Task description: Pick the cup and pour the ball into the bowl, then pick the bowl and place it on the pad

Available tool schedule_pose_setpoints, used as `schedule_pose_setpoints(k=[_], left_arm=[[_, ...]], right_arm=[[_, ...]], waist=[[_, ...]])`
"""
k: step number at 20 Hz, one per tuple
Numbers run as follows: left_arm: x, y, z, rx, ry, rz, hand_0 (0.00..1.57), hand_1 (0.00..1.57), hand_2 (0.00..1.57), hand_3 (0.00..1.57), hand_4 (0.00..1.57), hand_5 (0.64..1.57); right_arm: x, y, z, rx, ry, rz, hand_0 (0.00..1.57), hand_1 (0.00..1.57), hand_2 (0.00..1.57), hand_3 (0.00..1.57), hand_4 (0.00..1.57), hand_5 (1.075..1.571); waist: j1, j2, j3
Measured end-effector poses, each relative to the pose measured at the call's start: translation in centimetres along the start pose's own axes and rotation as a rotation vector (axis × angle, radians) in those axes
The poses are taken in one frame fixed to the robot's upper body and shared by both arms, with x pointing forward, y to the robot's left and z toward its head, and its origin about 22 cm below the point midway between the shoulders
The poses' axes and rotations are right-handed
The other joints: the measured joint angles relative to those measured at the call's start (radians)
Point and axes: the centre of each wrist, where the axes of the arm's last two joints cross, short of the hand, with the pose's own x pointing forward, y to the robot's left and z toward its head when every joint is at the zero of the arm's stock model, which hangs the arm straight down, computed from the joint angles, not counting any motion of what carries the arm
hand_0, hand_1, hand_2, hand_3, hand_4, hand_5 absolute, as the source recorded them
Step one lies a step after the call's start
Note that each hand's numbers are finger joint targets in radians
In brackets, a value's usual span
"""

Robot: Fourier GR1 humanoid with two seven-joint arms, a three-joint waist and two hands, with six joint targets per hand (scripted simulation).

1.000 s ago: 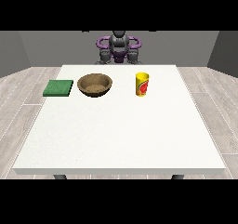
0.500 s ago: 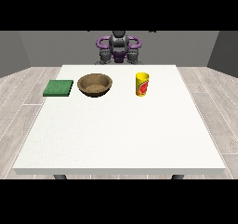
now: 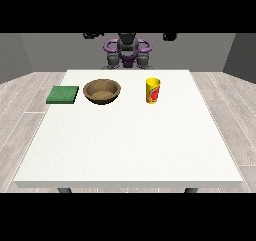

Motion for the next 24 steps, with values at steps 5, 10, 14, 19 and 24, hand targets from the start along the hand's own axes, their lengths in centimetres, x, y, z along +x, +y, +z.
schedule_pose_setpoints(k=[5,10,14,19,24], left_arm=[[-1.8,2.1,-1.6,0.047,-0.061,-0.076,0.00,0.00,0.00,0.00,0.00,1.435],[-6.7,3.9,0.7,0.084,-0.063,-0.094,0.00,0.00,0.00,0.00,0.00,1.399],[-9.9,4.3,1.4,0.079,-0.029,-0.098,0.00,0.00,0.00,0.00,0.00,1.403],[-13.1,5.3,2.6,0.077,0.000,-0.095,0.00,0.00,0.00,0.00,0.00,1.444],[-15.4,5.8,3.1,0.095,0.007,-0.088,0.00,0.00,0.00,0.00,0.00,1.425]], right_arm=[[1.8,-0.6,-0.4,0.041,-0.086,-0.003,0.00,0.00,0.00,0.00,0.00,1.569],[3.0,-2.5,0.0,0.041,-0.125,0.004,0.00,0.00,0.00,0.00,0.00,1.567],[3.6,-3.4,-0.3,0.014,-0.118,0.008,0.00,0.00,0.00,0.00,0.00,1.568],[3.6,-5.1,0.1,-0.002,-0.115,0.002,0.00,0.00,0.00,0.00,0.00,1.568],[3.5,-6.2,0.8,-0.002,-0.122,0.002,0.00,0.00,0.00,0.00,0.00,1.567]], waist=[[-0.051,0.089,-0.0002],[-0.071,0.133,-0.0007],[-0.055,0.124,-0.0005],[-0.054,0.112,-0.0004],[-0.069,0.123,-0.0004]])
